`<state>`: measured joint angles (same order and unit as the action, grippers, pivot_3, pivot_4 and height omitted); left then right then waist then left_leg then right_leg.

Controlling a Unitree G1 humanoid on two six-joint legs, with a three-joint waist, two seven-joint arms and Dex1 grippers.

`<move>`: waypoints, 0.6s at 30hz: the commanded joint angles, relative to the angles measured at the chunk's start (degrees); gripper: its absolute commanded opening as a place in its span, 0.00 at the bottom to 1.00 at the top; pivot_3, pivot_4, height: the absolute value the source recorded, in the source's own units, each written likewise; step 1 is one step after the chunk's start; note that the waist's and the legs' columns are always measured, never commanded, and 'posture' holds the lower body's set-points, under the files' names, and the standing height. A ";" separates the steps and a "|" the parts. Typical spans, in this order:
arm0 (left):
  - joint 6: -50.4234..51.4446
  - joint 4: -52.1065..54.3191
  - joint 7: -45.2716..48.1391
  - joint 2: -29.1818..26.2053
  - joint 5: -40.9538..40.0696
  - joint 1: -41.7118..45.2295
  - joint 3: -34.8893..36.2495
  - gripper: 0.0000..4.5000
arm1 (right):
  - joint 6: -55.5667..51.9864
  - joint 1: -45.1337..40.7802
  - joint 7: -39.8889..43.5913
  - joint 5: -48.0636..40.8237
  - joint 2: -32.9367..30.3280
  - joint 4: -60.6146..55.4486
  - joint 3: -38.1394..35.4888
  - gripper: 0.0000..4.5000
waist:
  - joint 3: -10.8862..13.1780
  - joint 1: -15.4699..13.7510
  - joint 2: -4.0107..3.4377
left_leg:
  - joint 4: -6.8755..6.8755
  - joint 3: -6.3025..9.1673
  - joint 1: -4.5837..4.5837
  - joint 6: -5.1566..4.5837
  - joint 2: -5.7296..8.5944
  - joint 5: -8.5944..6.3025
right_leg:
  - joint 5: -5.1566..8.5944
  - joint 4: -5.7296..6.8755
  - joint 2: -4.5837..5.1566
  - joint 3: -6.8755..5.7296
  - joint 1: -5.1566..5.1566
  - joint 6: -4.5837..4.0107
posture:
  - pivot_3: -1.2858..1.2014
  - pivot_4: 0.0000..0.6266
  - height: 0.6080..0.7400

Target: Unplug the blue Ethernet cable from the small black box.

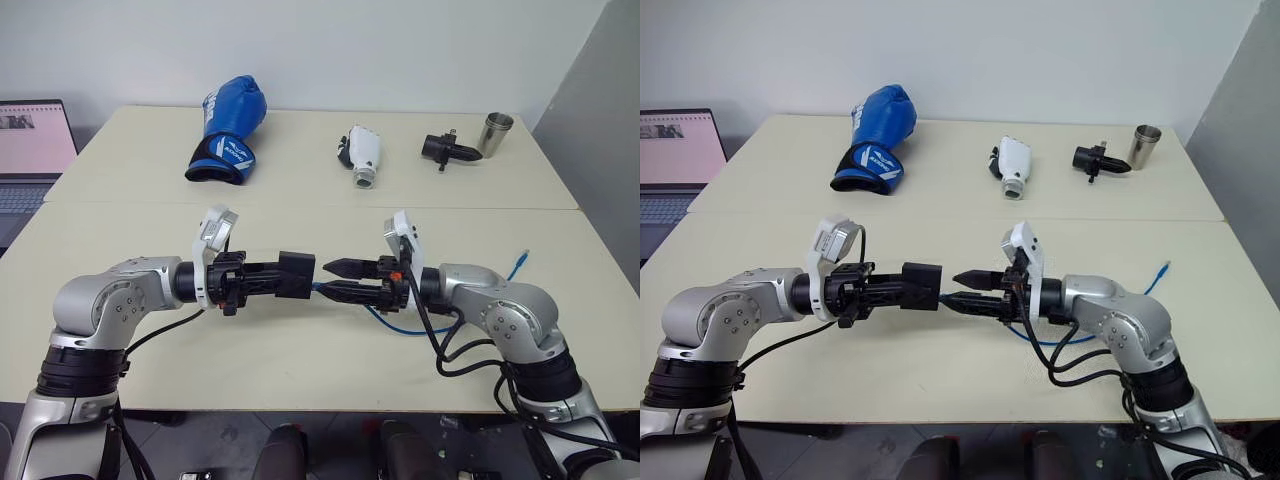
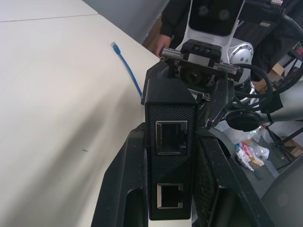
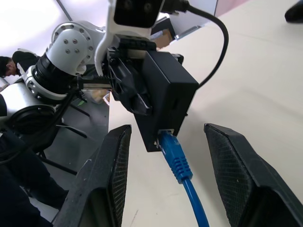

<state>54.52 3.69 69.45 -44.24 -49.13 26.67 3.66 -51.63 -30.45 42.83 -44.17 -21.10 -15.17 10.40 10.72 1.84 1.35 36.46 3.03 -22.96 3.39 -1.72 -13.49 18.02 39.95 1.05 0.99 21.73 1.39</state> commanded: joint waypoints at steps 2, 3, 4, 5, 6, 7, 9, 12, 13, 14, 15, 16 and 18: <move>-0.72 0.62 0.53 -0.63 -0.67 1.02 2.14 0.18 | -0.85 -1.22 1.41 -0.99 0.74 0.86 -0.76 0.57 | 0.00 0.00 0.00 | 0.00 0.00 -0.01 0.00 0.00 0.00 | 0.00 0.00 0.00 0.00 0.02 0.00 | 0.52 0.24 1.00; -0.70 0.63 0.59 -0.67 -0.69 1.03 2.16 0.18 | -0.82 -1.30 1.39 -0.79 1.01 1.29 -0.80 0.57 | 0.00 0.00 0.00 | 0.00 0.00 -0.01 0.00 0.00 0.00 | 0.00 0.00 -0.01 0.00 0.02 0.00 | 0.52 0.24 1.00; -0.89 0.73 0.86 -0.85 -0.45 0.98 1.98 0.18 | -0.76 -1.41 1.48 -0.60 1.22 1.63 -0.74 0.57 | 0.00 0.00 0.00 | 0.00 0.00 -0.01 0.00 -0.01 0.00 | 0.00 0.00 -0.01 0.00 0.02 0.00 | 0.52 0.24 1.00; -0.93 0.76 0.96 -0.92 -0.36 0.96 1.90 0.18 | -0.83 -1.51 1.56 -0.60 1.46 1.89 -0.76 0.57 | 0.00 0.02 0.00 | 0.00 0.00 -0.01 0.00 -0.01 0.00 | 0.00 0.00 -0.01 0.00 0.03 0.00 | 0.52 0.24 1.00; -0.98 0.79 1.02 -0.96 -0.29 0.92 1.86 0.18 | -0.79 -1.63 1.64 -0.51 1.72 2.14 -0.72 0.57 | 0.00 0.04 0.00 | -0.01 0.00 -0.01 0.00 -0.01 0.00 | 0.00 0.00 -0.01 0.00 0.02 0.00 | 0.52 0.24 1.00; -0.99 0.79 1.04 -0.96 -0.27 0.90 1.86 0.18 | -0.85 -1.73 1.72 -0.44 1.95 2.32 -0.69 0.57 | 0.00 0.04 0.00 | -0.02 0.00 -0.01 0.00 -0.01 0.00 | 0.00 0.00 -0.02 0.01 0.03 0.00 | 0.52 0.24 1.00; -0.88 0.75 0.95 -0.87 -0.37 0.90 1.96 0.18 | -0.94 -1.92 1.92 -0.31 2.32 2.61 -0.54 0.57 | 0.00 0.02 0.00 | -0.02 0.00 -0.01 0.00 -0.01 0.00 | 0.00 0.00 -0.02 0.00 0.03 0.00 | 0.52 0.24 1.00; -0.93 0.69 1.00 -0.89 -0.27 0.91 1.89 0.18 | -1.34 -2.10 2.03 -0.62 2.85 2.94 -0.59 0.57 | 0.00 0.03 0.00 | -0.02 0.00 -0.02 0.00 -0.01 0.00 | 0.00 0.00 -0.02 0.00 0.03 0.00 | 0.52 0.24 1.00; -0.96 0.64 1.01 -0.90 -0.23 0.91 1.87 0.18 | -1.44 -2.16 2.14 -0.61 2.90 2.99 -0.56 0.57 | 0.00 0.02 0.00 | -0.02 0.00 -0.02 0.00 -0.01 0.00 | 0.00 0.00 -0.02 0.00 0.03 0.00 | 0.52 0.24 1.00; -1.01 0.57 1.02 -0.89 -0.17 0.91 1.85 0.18 | -1.56 -2.21 2.26 -0.64 2.93 3.02 -0.53 0.57 | 0.00 0.02 0.00 | -0.02 0.00 -0.01 0.00 -0.01 0.00 | 0.00 0.00 -0.02 0.00 0.03 0.00 | 0.52 0.24 1.00; -1.03 0.48 0.95 -0.82 -0.11 0.96 1.82 0.18 | -1.74 -2.31 2.69 -0.61 2.68 3.08 -0.32 0.57 | 0.00 0.02 0.00 | -0.02 0.00 -0.02 0.00 -0.01 0.00 | 0.00 0.00 -0.02 0.00 0.03 0.00 | 0.52 0.24 1.00; -1.05 0.43 0.93 -0.81 -0.04 0.97 1.76 0.18 | -1.77 -2.38 3.06 -0.48 2.45 3.14 -0.12 0.57 | 0.00 0.02 0.00 | -0.02 0.00 -0.01 0.00 -0.01 0.00 | 0.00 0.00 -0.02 0.00 0.03 0.00 | 0.52 0.24 1.00; -1.07 0.38 0.83 -0.73 0.03 1.02 1.72 0.18 | -1.97 -2.47 3.42 -0.44 2.32 3.23 -0.07 0.57 | 0.00 0.03 0.00 | -0.02 0.00 -0.01 0.00 -0.01 0.00 | 0.00 0.00 -0.02 0.00 0.03 0.00 | 0.52 0.24 1.00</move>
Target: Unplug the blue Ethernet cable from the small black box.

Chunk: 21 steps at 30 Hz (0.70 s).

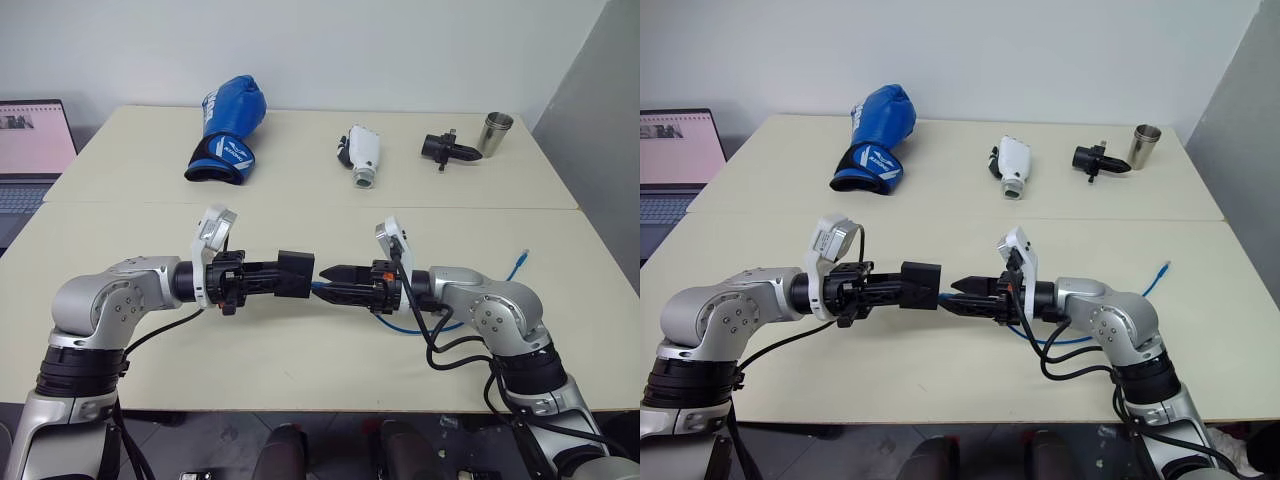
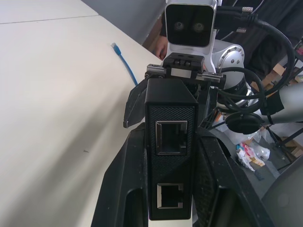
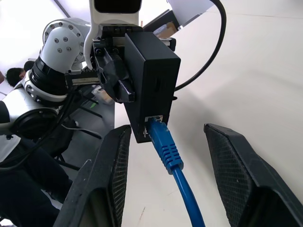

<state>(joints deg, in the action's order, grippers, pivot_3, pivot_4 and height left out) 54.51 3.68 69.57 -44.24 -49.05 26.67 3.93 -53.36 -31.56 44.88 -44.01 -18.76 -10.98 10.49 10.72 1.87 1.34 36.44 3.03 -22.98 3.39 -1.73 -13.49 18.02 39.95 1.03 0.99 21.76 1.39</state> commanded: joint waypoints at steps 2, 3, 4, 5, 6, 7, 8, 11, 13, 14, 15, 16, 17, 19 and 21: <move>-1.03 0.35 0.66 -0.66 -0.04 1.03 1.48 0.18 | -0.23 -1.44 1.50 -0.43 0.03 -0.91 -0.18 0.57 | 0.00 0.00 0.00 | 0.00 0.00 0.00 0.00 0.00 0.00 | 0.00 0.00 0.00 0.00 0.00 0.00 | 0.52 0.24 1.00; -1.04 0.35 0.68 -0.65 -0.02 1.02 1.48 0.18 | -0.22 -1.48 1.55 -0.31 0.04 -0.86 -0.17 0.57 | 0.00 0.00 0.00 | 0.00 0.00 0.00 0.00 0.00 0.00 | 0.00 0.00 0.00 0.00 0.00 0.00 | 0.52 0.24 1.00; -1.03 0.34 0.64 -0.62 0.00 1.03 1.48 0.18 | -0.17 -1.56 1.74 -0.05 -0.09 -0.84 0.02 0.57 | 0.00 0.00 0.00 | 0.00 0.00 0.00 0.00 0.00 0.00 | 0.00 0.00 0.00 0.00 0.00 0.00 | 0.52 0.24 1.00; -1.02 0.33 0.61 -0.59 0.03 1.04 1.47 0.18 | -0.14 -1.61 1.89 0.15 -0.19 -0.83 0.16 0.57 | 0.00 0.00 0.00 | 0.00 0.00 0.00 0.00 0.00 0.00 | 0.00 0.00 0.00 0.00 0.00 0.00 | 0.52 0.24 1.00; -1.02 0.33 0.61 -0.57 0.05 1.04 1.46 0.18 | -0.11 -1.66 1.92 0.38 -0.18 -0.73 0.30 0.57 | 0.00 0.00 0.00 | 0.00 0.00 0.00 0.00 0.00 0.00 | 0.00 0.00 0.00 0.00 0.00 0.00 | 0.52 0.24 1.00; -1.02 0.33 0.59 -0.53 0.07 1.04 1.44 0.18 | -0.06 -1.70 1.94 0.61 -0.15 -0.63 0.49 0.57 | 0.00 0.00 0.00 | 0.00 0.00 0.00 0.00 0.00 0.00 | 0.00 -0.01 0.00 0.00 0.00 0.00 | 0.52 0.24 1.00; -1.05 0.34 0.60 -0.52 0.12 1.01 1.37 0.18 | -0.05 -1.74 1.91 0.82 -0.09 -0.53 0.68 0.57 | 0.00 0.00 0.00 | 0.00 0.00 0.00 0.00 0.00 0.00 | 0.00 0.00 0.00 0.00 0.00 0.00 | 0.52 0.24 1.00; -1.16 0.32 0.58 -0.46 0.28 1.05 1.27 0.18 | 0.00 -1.88 1.83 1.53 0.08 -0.20 1.13 0.57 | 0.00 0.00 0.00 | 0.00 0.00 0.00 0.00 0.00 0.00 | 0.00 -0.01 0.00 0.00 0.00 0.00 | 0.52 0.24 1.00; -1.15 0.30 0.56 -0.39 0.30 1.11 1.25 0.18 | 0.15 -1.97 1.72 2.00 0.20 0.08 1.30 0.57 | 0.00 0.00 0.00 | -0.01 0.00 0.00 0.00 0.00 0.00 | 0.00 -0.01 0.00 0.00 0.00 0.00 | 0.52 0.24 1.00; -1.17 0.33 0.59 -0.38 0.35 1.11 1.20 0.18 | 0.04 -2.01 1.64 2.10 0.31 0.23 1.26 0.57 | 0.00 0.00 0.00 | -0.01 -0.01 0.00 0.00 0.00 0.00 | 0.00 -0.01 0.00 0.00 0.00 0.00 | 0.52 0.24 1.00; -1.14 0.33 0.60 -0.36 0.36 1.12 1.18 0.18 | -0.12 -2.05 1.59 2.16 0.43 0.37 1.19 0.57 | 0.00 0.00 0.00 | -0.01 0.00 0.00 0.00 0.00 0.00 | 0.00 -0.01 0.00 0.00 0.00 0.00 | 0.52 0.24 1.00; -1.15 0.34 0.64 -0.37 0.41 1.12 1.14 0.18 | -0.54 -2.11 1.35 1.80 0.77 0.63 0.79 0.57 | 0.00 0.00 0.00 | -0.01 0.00 0.00 0.00 0.00 0.00 | 0.00 0.00 0.00 0.00 0.00 0.00 | 0.52 0.24 1.00; -1.14 0.33 0.66 -0.36 0.46 1.14 1.12 0.18 | -0.92 -2.19 1.14 1.40 1.06 0.88 0.39 0.57 | 0.00 0.00 0.00 | -0.01 0.00 0.00 0.00 0.00 0.00 | 0.00 0.00 0.00 0.00 0.01 0.00 | 0.52 0.24 1.00; -1.08 0.46 0.67 -0.39 0.44 1.09 1.18 0.18 | -1.21 -2.28 1.17 1.26 1.13 0.97 0.16 0.57 | 0.00 0.01 0.00 | -0.02 0.00 0.00 0.00 0.00 0.00 | 0.00 -0.01 0.00 0.00 0.01 0.00 | 0.52 0.24 1.00; -1.08 0.67 0.74 -0.47 0.43 0.99 1.21 0.18 | -1.96 -2.31 1.20 0.63 1.41 1.04 -0.51 0.57 | 0.00 0.00 0.00 | -0.02 0.00 0.00 0.00 0.00 0.00 | 0.00 -0.01 0.00 0.00 0.01 0.00 | 0.52 0.24 1.00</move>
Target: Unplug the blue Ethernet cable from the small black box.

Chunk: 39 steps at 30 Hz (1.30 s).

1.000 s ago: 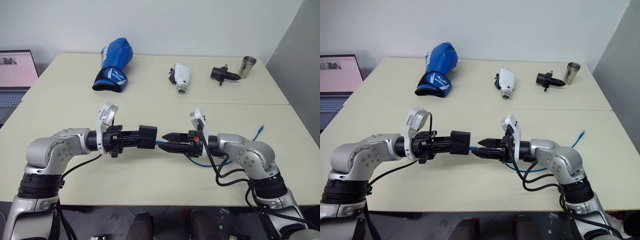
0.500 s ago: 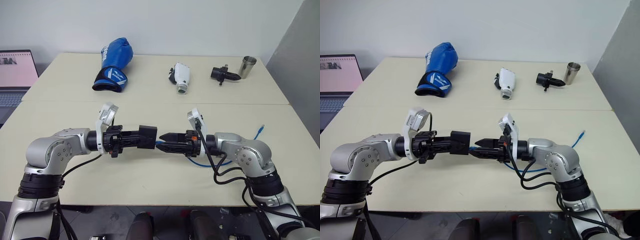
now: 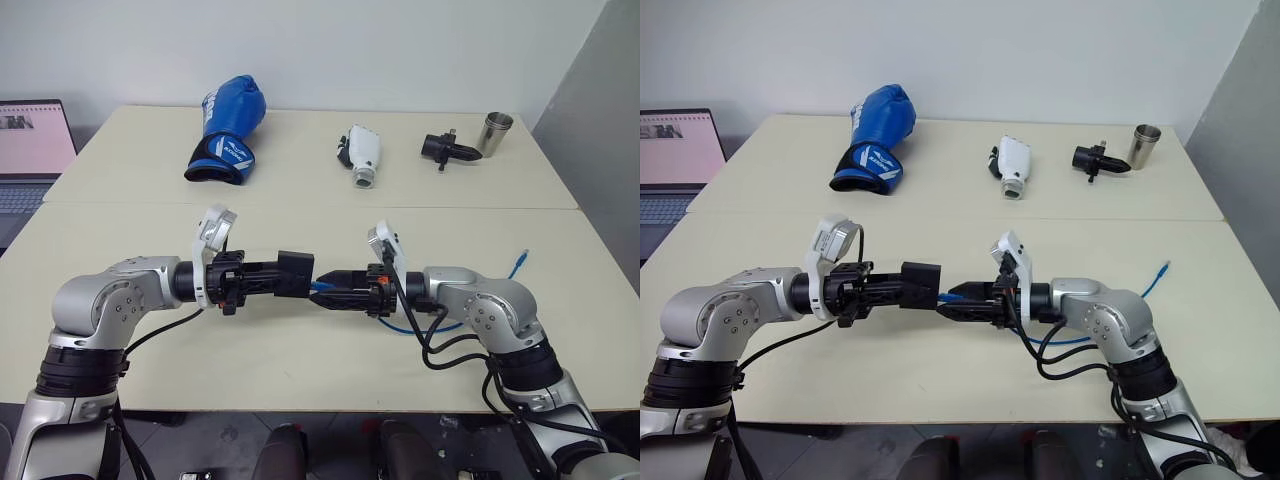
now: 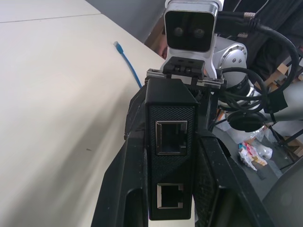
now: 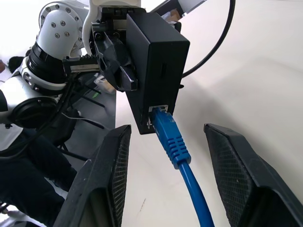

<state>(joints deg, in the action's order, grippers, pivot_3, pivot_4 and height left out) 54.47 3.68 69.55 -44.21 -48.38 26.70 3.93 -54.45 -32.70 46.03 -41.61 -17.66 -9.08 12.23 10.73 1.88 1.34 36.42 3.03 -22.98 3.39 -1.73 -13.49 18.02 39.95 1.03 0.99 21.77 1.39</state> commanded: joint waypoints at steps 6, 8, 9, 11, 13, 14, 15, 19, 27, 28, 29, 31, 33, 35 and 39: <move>-1.00 0.75 0.73 -0.55 -0.14 1.02 1.09 0.18 | -2.59 -1.36 0.95 -3.25 0.62 -1.07 -3.45 0.57 | 0.00 -0.01 0.00 | 0.00 0.00 0.00 0.00 0.00 0.00 | 0.00 -0.01 0.00 0.00 0.00 0.00 | 0.52 0.24 1.00; -1.08 0.67 0.84 -0.65 -0.06 0.98 1.08 0.18 | -2.97 -1.40 1.15 -3.67 0.66 -1.16 -3.62 0.57 | 0.00 0.00 0.00 | -0.01 0.00 0.00 0.00 0.00 0.00 | 0.00 0.00 0.00 0.00 0.00 0.00 | 0.52 0.24 1.00; -1.08 0.65 0.85 -0.67 -0.04 0.98 1.08 0.18 | -3.00 -1.42 1.17 -3.74 0.62 -1.18 -3.60 0.57 | 0.00 0.00 0.00 | -0.01 0.00 0.00 0.00 0.00 0.00 | 0.00 0.00 0.00 0.00 0.00 0.00 | 0.52 0.24 1.00; -1.05 0.67 0.80 -0.64 -0.05 0.99 1.12 0.18 | -2.99 -1.42 1.10 -3.82 0.59 -1.14 -3.66 0.57 | 0.00 0.00 0.00 | -0.01 0.00 0.00 0.00 0.00 0.00 | 0.00 -0.01 0.00 0.00 0.00 0.00 | 0.52 0.24 1.00; -0.99 0.68 0.74 -0.56 -0.06 1.02 1.16 0.18 | -2.93 -1.46 0.87 -3.78 0.63 -0.98 -3.70 0.57 | 0.00 0.00 0.00 | -0.01 -0.01 0.00 0.00 0.00 0.00 | 0.00 -0.01 0.00 0.00 0.00 0.00 | 0.52 0.24 1.00; -0.97 0.69 0.72 -0.53 -0.05 1.03 1.16 0.18 | -2.81 -1.47 0.83 -3.63 0.62 -0.91 -3.63 0.57 | 0.00 0.00 0.00 | -0.01 0.00 0.00 0.00 0.00 0.00 | 0.00 -0.01 0.00 0.00 0.00 0.00 | 0.52 0.24 1.00; -0.98 0.77 0.76 -0.55 -0.04 1.00 1.13 0.18 | -2.72 -1.46 0.88 -3.47 0.55 -0.89 -3.53 0.57 | 0.00 0.00 0.00 | -0.01 0.00 0.00 0.00 0.00 0.00 | 0.00 -0.01 0.00 0.00 0.00 0.00 | 0.52 0.24 1.00; -0.94 0.82 0.75 -0.52 -0.05 1.01 1.08 0.18 | -2.70 -1.38 0.72 -3.44 0.65 -0.84 -3.62 0.57 | 0.00 0.00 0.00 | -0.02 0.00 0.00 0.00 0.00 0.00 | 0.00 -0.01 0.00 0.00 0.00 0.00 | 0.52 0.24 1.00; -1.18 0.78 1.08 -0.50 0.22 1.00 0.81 0.18 | -2.73 -1.41 0.90 -3.44 0.60 -0.69 -3.56 0.42 | 0.00 0.00 0.00 | -0.02 -0.01 0.00 0.00 0.00 0.00 | 0.00 -0.01 0.00 0.00 0.00 0.00 | 0.52 0.24 1.00; -1.22 0.91 1.14 -0.48 0.24 0.89 0.75 0.18 | -2.86 -1.40 0.96 -3.53 0.56 -0.77 -3.53 0.38 | 0.00 0.00 0.00 | -0.02 -0.01 0.00 0.00 0.00 0.00 | 0.00 -0.01 0.00 0.00 0.00 0.00 | 0.52 0.24 1.00; -1.21 1.01 1.16 -0.42 0.22 0.80 0.73 0.18 | -2.90 -1.37 1.01 -3.53 0.50 -0.86 -3.45 0.33 | 0.00 0.00 0.00 | -0.02 -0.01 0.00 0.00 0.00 0.00 | 0.00 -0.02 0.00 0.00 0.00 0.00 | 0.52 0.24 1.00; -1.16 1.05 1.13 -0.29 0.18 0.74 0.77 0.18 | -2.99 -1.32 1.13 -3.50 0.34 -1.09 -3.24 0.24 | 0.00 0.00 0.00 | -0.02 0.00 0.00 0.00 0.00 0.00 | 0.00 -0.02 0.00 0.00 0.00 0.00 | 0.52 0.24 1.00; -1.15 1.06 1.12 -0.19 0.21 0.72 0.80 0.18 | -2.98 -1.28 1.18 -3.41 0.27 -1.23 -3.08 0.15 | 0.00 0.00 0.00 | -0.02 -0.01 0.00 0.00 0.00 0.00 | 0.00 -0.02 0.00 0.00 0.01 0.00 | 0.52 0.24 1.00; -1.17 1.17 1.14 -0.12 0.28 0.60 0.77 0.18 | -3.01 -1.29 1.23 -3.37 0.23 -1.35 -2.97 0.05 | 0.00 0.00 0.00 | -0.03 -0.01 0.00 0.00 0.00 0.00 | 0.00 -0.02 0.00 0.00 0.01 0.00 | 0.52 0.24 1.00; -1.31 1.35 1.52 -0.09 0.56 0.42 0.51 0.18 | -3.53 -1.40 1.80 -3.51 0.06 -1.37 -2.93 0.02 | 0.00 0.00 0.00 | -0.03 -0.01 0.00 0.00 0.00 0.00 | 0.00 -0.02 0.00 0.01 0.01 0.00 | 0.52 0.24 1.00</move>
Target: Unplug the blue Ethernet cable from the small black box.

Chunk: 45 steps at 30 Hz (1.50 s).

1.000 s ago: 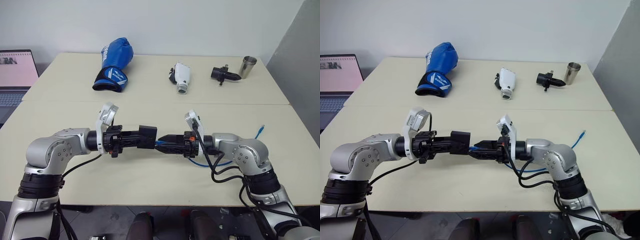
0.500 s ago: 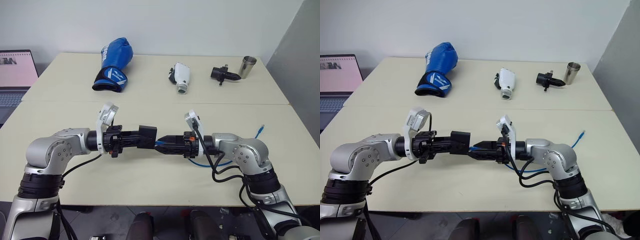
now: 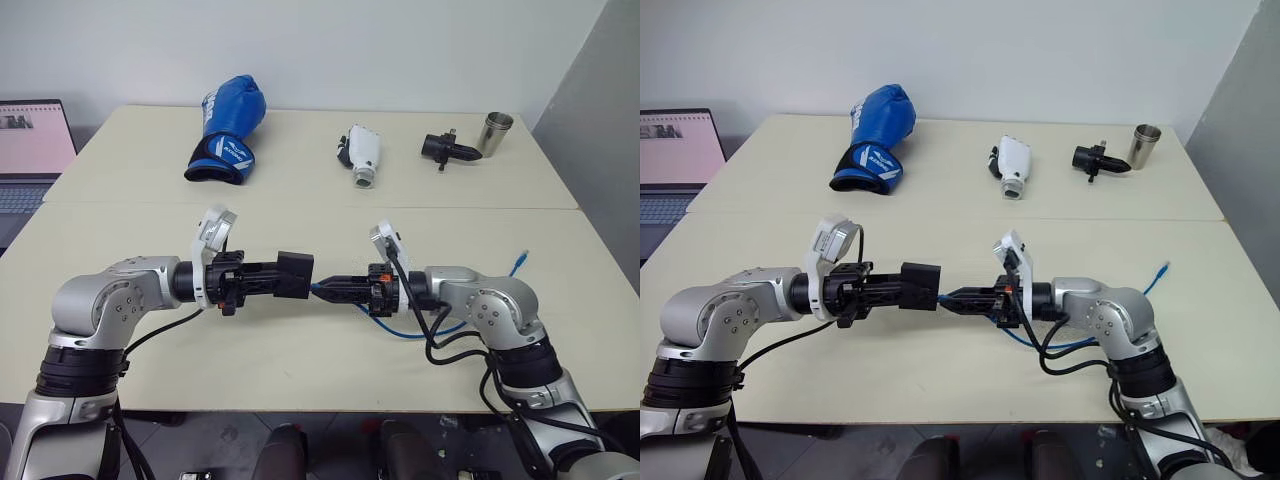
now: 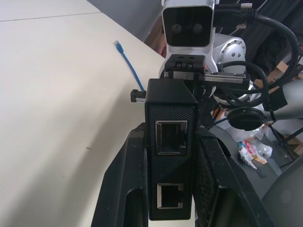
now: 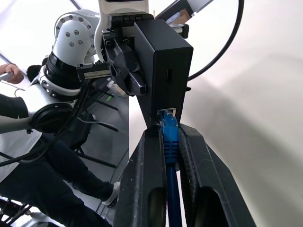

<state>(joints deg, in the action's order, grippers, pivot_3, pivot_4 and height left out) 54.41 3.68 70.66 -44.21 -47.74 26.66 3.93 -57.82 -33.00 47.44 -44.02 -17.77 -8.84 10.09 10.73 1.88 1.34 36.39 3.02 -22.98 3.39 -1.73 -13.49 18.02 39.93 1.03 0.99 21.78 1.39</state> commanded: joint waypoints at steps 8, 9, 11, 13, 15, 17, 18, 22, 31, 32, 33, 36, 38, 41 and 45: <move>-1.45 1.90 1.52 -0.41 0.04 0.03 0.15 0.18 | -2.30 -1.27 1.43 -2.08 -0.69 -1.46 -1.25 0.02 | 0.00 0.00 0.00 | -0.01 0.00 0.00 0.00 0.00 0.00 | 0.00 0.00 0.00 0.00 0.00 0.00 | 0.52 0.24 1.00; -1.53 1.88 1.90 -0.65 -0.02 -0.15 0.36 0.18 | -2.76 -1.15 1.80 -2.30 -1.15 -1.32 -1.46 0.02 | 0.00 0.00 0.00 | -0.01 0.00 0.00 0.00 0.00 0.00 | 0.00 0.00 0.00 -0.01 0.00 0.00 | 0.52 0.24 1.00; -1.87 0.82 2.61 -1.03 0.17 -0.13 0.89 0.18 | -3.50 -0.70 2.88 -2.66 -2.64 -0.92 -1.99 0.02 | 0.00 0.00 0.00 | -0.01 0.00 0.00 0.00 0.00 0.00 | 0.00 -0.01 0.00 0.00 0.00 0.00 | 0.52 0.24 1.00; -2.56 -0.55 2.93 -1.37 0.84 -0.06 1.25 0.18 | -4.35 0.04 3.84 -3.34 -4.65 -1.06 -2.58 0.02 | 0.00 -0.01 0.00 | -0.01 0.00 0.00 0.00 0.00 0.00 | 0.00 -0.01 0.00 0.00 0.00 0.00 | 0.52 0.24 1.00; -3.09 -1.25 3.11 -1.66 1.29 -0.14 1.47 0.18 | -5.30 0.80 4.49 -4.10 -6.57 -1.61 -3.16 0.02 | 0.00 -0.02 0.00 | -0.01 0.00 -0.01 0.00 0.01 0.00 | 0.00 -0.02 0.00 0.00 0.00 0.00 | 0.52 0.24 1.00; -3.39 -1.46 3.17 -1.87 1.36 -0.26 1.52 0.18 | -6.17 1.42 4.97 -4.92 -8.21 -2.07 -3.85 0.02 | 0.01 -0.03 0.00 | -0.01 0.00 -0.01 0.00 0.01 0.00 | 0.00 -0.05 0.00 -0.01 0.00 0.00 | 0.52 0.24 1.00; -3.53 -1.52 3.24 -2.01 1.38 -0.39 1.58 0.18 | -6.50 1.74 5.25 -5.19 -8.99 -2.28 -4.27 0.02 | 0.01 -0.03 0.00 | -0.02 -0.01 -0.02 0.00 0.01 0.00 | 0.00 -0.05 0.00 -0.01 0.00 0.00 | 0.52 0.24 1.00; -4.24 -1.87 2.95 -2.56 2.22 -1.21 1.79 0.18 | -6.98 2.84 4.21 -6.11 -10.54 -2.41 -6.87 0.02 | 0.01 -0.02 0.00 | -0.07 -0.01 -0.02 0.00 0.01 0.00 | 0.00 -0.07 0.00 0.00 0.01 0.00 | 0.52 0.24 1.00; -6.11 -1.69 -1.23 -0.89 4.47 -2.38 1.61 0.18 | 27.80 -6.52 -17.87 20.34 -6.31 24.53 -10.95 0.02 | 0.04 0.22 -0.03 | -0.09 -0.12 0.01 0.00 0.02 0.00 | -0.01 -0.05 0.00 0.10 0.06 0.03 | 0.52 0.24 1.00; -6.31 -1.36 -1.49 -0.53 4.57 -2.31 1.40 0.18 | 31.82 -8.38 -19.99 23.06 -6.05 28.99 -10.74 0.02 | 0.04 0.15 -0.03 | -0.09 -0.15 -0.05 0.00 0.04 0.01 | -0.02 -0.04 0.01 0.13 0.16 0.04 | 0.52 0.24 1.00; -6.42 -1.31 -1.70 -0.24 4.64 -2.08 1.23 0.18 | 35.68 -10.17 -21.60 25.61 -5.79 33.38 -10.39 0.02 | 0.05 0.15 -0.03 | -0.09 -0.16 -0.06 0.00 0.03 0.01 | -0.02 -0.04 0.00 0.13 0.18 0.04 | 0.52 0.24 1.00; -7.23 -1.40 -2.14 0.45 5.34 -1.51 0.96 0.18 | 44.19 -15.21 -24.83 30.19 -4.69 44.81 -10.44 0.02 | 0.04 0.09 -0.03 | -0.15 -0.19 -0.15 0.00 0.03 0.01 | -0.02 -0.03 0.01 0.15 0.28 0.02 | 0.52 0.24 1.00; -7.47 -1.51 -2.40 0.86 5.55 -1.28 0.92 0.18 | 47.52 -17.76 -25.67 31.68 -4.01 50.21 -10.93 0.17 | 0.04 0.13 -0.03 | -0.17 -0.24 -0.22 0.01 0.02 0.02 | -0.02 -0.04 0.01 0.18 0.38 -0.01 | 0.52 0.24 1.00; -8.10 -1.35 -3.70 1.57 5.97 -1.42 1.30 0.18 | 50.01 -19.67 -24.68 32.54 -3.34 53.82 -11.54 0.31 | 0.04 0.14 -0.03 | -0.22 -0.27 -0.36 0.03 0.02 0.02 | -0.02 -0.06 0.04 0.19 0.49 -0.03 | 0.52 0.24 1.00; -10.06 -1.57 -5.34 1.96 7.71 -2.34 1.65 0.18 | 50.23 -18.60 -21.85 31.53 -3.15 50.74 -12.32 0.54 | 0.04 0.12 -0.03 | -0.21 -0.27 -0.42 0.03 0.03 0.02 | -0.02 -0.09 0.08 0.18 0.51 -0.03 | 0.52 0.24 1.00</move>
<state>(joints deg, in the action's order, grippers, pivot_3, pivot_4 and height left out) 46.28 0.62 66.19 -42.33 -40.98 24.38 4.31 -9.06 -51.00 23.90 -11.96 -20.81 45.28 -0.74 10.77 2.00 1.31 36.18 2.76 -23.40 3.42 -1.70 -13.47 18.00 39.84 1.10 1.17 22.29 1.37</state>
